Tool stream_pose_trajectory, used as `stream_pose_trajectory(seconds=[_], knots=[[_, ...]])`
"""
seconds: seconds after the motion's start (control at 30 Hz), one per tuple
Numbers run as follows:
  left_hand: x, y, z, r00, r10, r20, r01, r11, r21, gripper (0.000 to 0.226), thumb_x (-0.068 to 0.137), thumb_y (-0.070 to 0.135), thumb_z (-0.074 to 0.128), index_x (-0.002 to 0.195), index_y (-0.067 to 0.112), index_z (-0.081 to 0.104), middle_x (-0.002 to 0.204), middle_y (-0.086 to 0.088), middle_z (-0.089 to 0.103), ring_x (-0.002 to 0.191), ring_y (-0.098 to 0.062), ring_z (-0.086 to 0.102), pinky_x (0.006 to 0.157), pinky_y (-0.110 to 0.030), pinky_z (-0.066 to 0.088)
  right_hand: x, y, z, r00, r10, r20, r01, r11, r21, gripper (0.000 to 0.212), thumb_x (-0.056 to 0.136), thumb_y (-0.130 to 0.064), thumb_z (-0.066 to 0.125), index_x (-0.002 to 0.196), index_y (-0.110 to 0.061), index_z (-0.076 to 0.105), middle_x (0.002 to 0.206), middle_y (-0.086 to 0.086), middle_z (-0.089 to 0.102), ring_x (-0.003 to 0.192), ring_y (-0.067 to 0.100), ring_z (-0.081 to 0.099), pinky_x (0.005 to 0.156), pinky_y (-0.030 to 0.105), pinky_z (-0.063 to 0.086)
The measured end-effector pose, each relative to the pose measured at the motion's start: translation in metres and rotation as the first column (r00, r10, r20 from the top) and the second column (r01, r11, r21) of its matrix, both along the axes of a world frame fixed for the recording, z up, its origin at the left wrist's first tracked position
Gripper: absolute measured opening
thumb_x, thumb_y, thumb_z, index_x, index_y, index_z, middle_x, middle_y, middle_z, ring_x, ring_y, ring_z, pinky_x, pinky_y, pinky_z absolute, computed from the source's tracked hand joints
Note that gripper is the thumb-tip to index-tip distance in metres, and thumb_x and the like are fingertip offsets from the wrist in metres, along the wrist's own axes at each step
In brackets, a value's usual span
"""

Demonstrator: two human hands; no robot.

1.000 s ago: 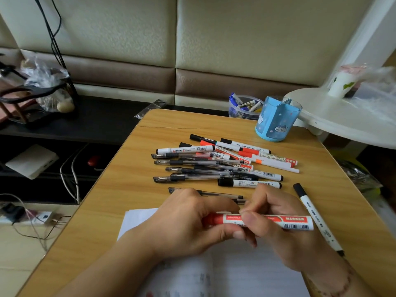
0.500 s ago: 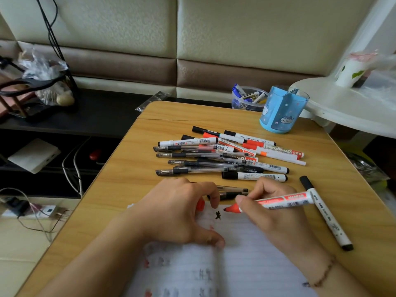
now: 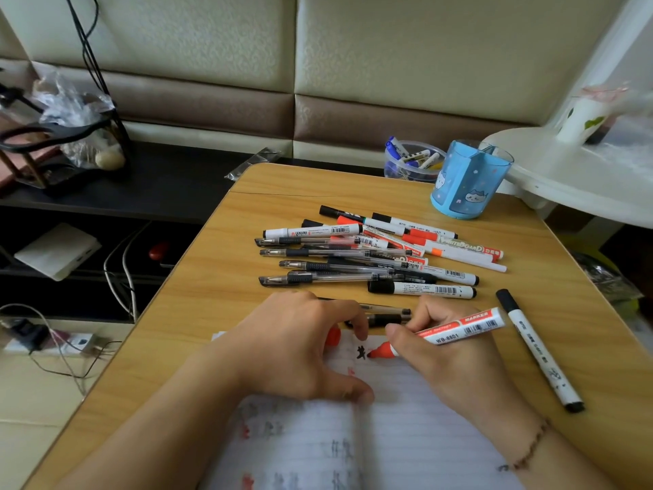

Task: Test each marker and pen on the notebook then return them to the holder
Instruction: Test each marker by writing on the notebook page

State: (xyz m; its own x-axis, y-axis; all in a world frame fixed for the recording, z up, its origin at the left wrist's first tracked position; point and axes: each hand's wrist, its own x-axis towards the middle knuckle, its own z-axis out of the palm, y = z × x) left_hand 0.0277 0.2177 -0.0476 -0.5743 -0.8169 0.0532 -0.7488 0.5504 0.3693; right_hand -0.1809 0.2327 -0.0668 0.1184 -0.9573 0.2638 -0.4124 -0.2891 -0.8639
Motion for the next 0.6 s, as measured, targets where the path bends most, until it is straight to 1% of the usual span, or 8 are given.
stream_pose_trajectory(seconds=[0.07, 0.17, 0.27, 0.37, 0.43, 0.5, 0.53, 0.6], knots=[[-0.0002, -0.0002, -0.0005, 1.0, 0.0, -0.002, 0.0, 1.0, -0.02, 0.062, 0.06, 0.08, 0.065, 0.107, 0.04, 0.053, 0.052, 0.012, 0.045, 0.05, 0.0, 0.044, 0.05, -0.022, 0.028, -0.0004, -0.0003, -0.0005, 1.0, -0.014, 0.004, 0.014, 1.0, 0.003, 0.035, 0.081, -0.005, 0.074, 0.055, -0.007, 0.051, 0.047, 0.006, 0.05, 0.041, 0.007, 0.041, 0.04, 0.016, 0.03], [0.0004, 0.0004, -0.0004, 1.0, -0.004, -0.011, 0.004, 0.999, -0.037, 0.062, 0.06, 0.08, 0.064, 0.107, 0.04, 0.053, 0.051, 0.011, 0.044, 0.049, 0.0, 0.044, 0.05, -0.023, 0.029, 0.0006, 0.0, 0.0, 1.0, -0.005, 0.0, 0.005, 1.0, -0.004, 0.036, 0.082, -0.011, 0.075, 0.055, -0.011, 0.051, 0.046, -0.003, 0.049, 0.042, 0.007, 0.042, 0.041, 0.015, 0.03], [0.0, 0.0008, 0.0006, 0.999, -0.01, -0.032, 0.009, 0.998, -0.061, 0.062, 0.059, 0.08, 0.062, 0.105, 0.04, 0.054, 0.05, 0.013, 0.043, 0.047, 0.001, 0.043, 0.049, -0.022, 0.028, -0.0004, -0.0006, 0.0005, 1.0, 0.003, 0.013, -0.003, 1.0, 0.015, 0.039, 0.08, -0.012, 0.075, 0.053, -0.012, 0.047, 0.047, 0.005, 0.048, 0.042, 0.007, 0.039, 0.041, 0.017, 0.03], [0.0001, 0.0011, 0.0009, 0.999, -0.019, -0.05, 0.014, 0.996, -0.087, 0.062, 0.058, 0.08, 0.064, 0.104, 0.04, 0.055, 0.051, 0.014, 0.044, 0.047, 0.002, 0.042, 0.048, -0.02, 0.027, 0.0003, -0.0011, 0.001, 1.0, -0.013, 0.022, 0.013, 0.999, 0.038, 0.038, 0.082, -0.01, 0.073, 0.054, -0.013, 0.049, 0.047, 0.007, 0.05, 0.041, 0.007, 0.04, 0.04, 0.021, 0.032], [-0.0001, 0.0019, 0.0013, 0.998, -0.024, -0.064, 0.018, 0.994, -0.106, 0.063, 0.057, 0.079, 0.065, 0.105, 0.041, 0.054, 0.054, 0.017, 0.044, 0.049, 0.004, 0.042, 0.049, -0.021, 0.03, 0.0012, -0.0015, 0.0021, 1.0, -0.027, 0.01, 0.026, 0.998, 0.053, 0.038, 0.082, -0.009, 0.073, 0.053, -0.011, 0.047, 0.047, 0.008, 0.049, 0.04, 0.007, 0.039, 0.04, 0.022, 0.031], [-0.0011, 0.0029, 0.0026, 0.997, -0.039, -0.069, 0.031, 0.993, -0.113, 0.065, 0.057, 0.076, 0.068, 0.109, 0.041, 0.05, 0.066, 0.018, 0.052, 0.057, 0.002, 0.047, 0.054, -0.024, 0.039, 0.0013, -0.0022, 0.0032, 0.997, -0.028, 0.07, 0.02, 0.994, 0.109, 0.04, 0.08, -0.005, 0.072, 0.051, -0.012, 0.046, 0.042, 0.002, 0.046, 0.039, 0.007, 0.037, 0.041, 0.024, 0.029], [-0.0013, 0.0033, 0.0029, 0.996, -0.044, -0.074, 0.036, 0.993, -0.115, 0.067, 0.058, 0.075, 0.07, 0.111, 0.042, 0.047, 0.078, 0.018, 0.057, 0.067, 0.001, 0.051, 0.06, -0.025, 0.044, 0.0012, -0.0018, 0.0038, 0.992, -0.027, 0.121, 0.011, 0.991, 0.13, 0.041, 0.08, -0.008, 0.073, 0.05, -0.015, 0.047, 0.041, -0.001, 0.048, 0.038, 0.007, 0.037, 0.042, 0.023, 0.028], [-0.0015, 0.0034, 0.0017, 0.993, -0.05, -0.107, 0.037, 0.992, -0.119, 0.065, 0.064, 0.066, 0.072, 0.116, 0.041, 0.043, 0.099, 0.021, 0.054, 0.087, 0.001, 0.049, 0.073, -0.02, 0.044, -0.0005, 0.0006, 0.0058, 0.966, -0.024, 0.258, -0.015, 0.989, 0.148, 0.034, 0.077, -0.025, 0.077, 0.054, -0.02, 0.052, 0.043, -0.001, 0.05, 0.037, 0.008, 0.036, 0.041, 0.021, 0.028]])
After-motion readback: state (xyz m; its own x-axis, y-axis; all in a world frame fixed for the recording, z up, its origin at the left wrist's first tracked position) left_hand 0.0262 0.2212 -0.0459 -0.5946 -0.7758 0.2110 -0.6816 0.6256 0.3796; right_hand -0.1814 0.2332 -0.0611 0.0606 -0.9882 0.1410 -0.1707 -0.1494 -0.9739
